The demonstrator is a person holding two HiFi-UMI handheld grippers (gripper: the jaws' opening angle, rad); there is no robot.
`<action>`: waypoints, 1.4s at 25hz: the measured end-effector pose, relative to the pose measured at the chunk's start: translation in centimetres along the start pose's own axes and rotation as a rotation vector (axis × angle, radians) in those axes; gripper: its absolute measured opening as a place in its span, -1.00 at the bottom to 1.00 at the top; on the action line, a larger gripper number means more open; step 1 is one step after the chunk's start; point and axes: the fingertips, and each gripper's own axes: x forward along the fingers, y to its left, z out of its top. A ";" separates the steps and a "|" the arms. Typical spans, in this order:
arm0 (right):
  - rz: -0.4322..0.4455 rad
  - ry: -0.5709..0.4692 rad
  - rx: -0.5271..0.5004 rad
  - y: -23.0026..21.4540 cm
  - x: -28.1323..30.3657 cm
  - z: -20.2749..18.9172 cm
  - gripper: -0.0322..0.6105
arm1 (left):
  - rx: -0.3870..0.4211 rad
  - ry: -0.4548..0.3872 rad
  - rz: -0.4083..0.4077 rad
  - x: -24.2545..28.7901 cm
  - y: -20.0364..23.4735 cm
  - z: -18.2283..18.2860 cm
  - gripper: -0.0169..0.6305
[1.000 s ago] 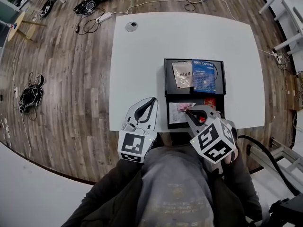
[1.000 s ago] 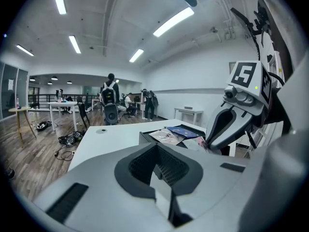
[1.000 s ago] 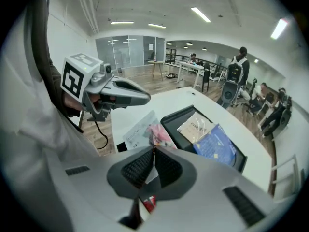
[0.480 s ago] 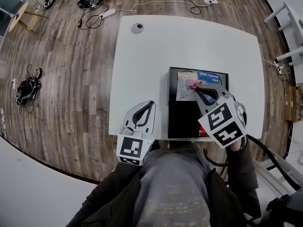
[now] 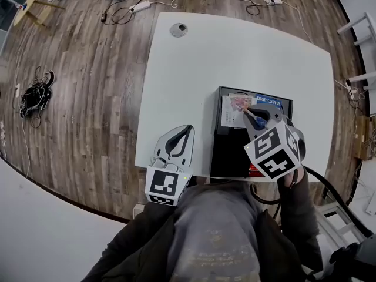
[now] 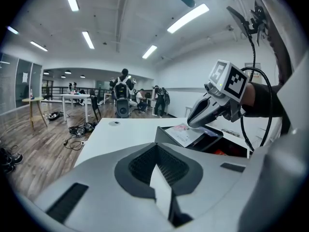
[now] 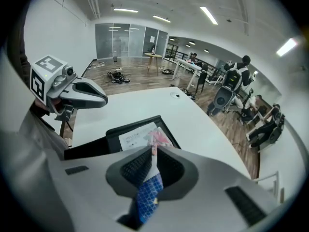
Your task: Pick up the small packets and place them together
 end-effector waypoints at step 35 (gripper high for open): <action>-0.335 -0.060 0.529 2.4 -11.6 -16.5 -0.89 | 0.683 0.160 -0.728 2.5 -22.1 0.3 -0.94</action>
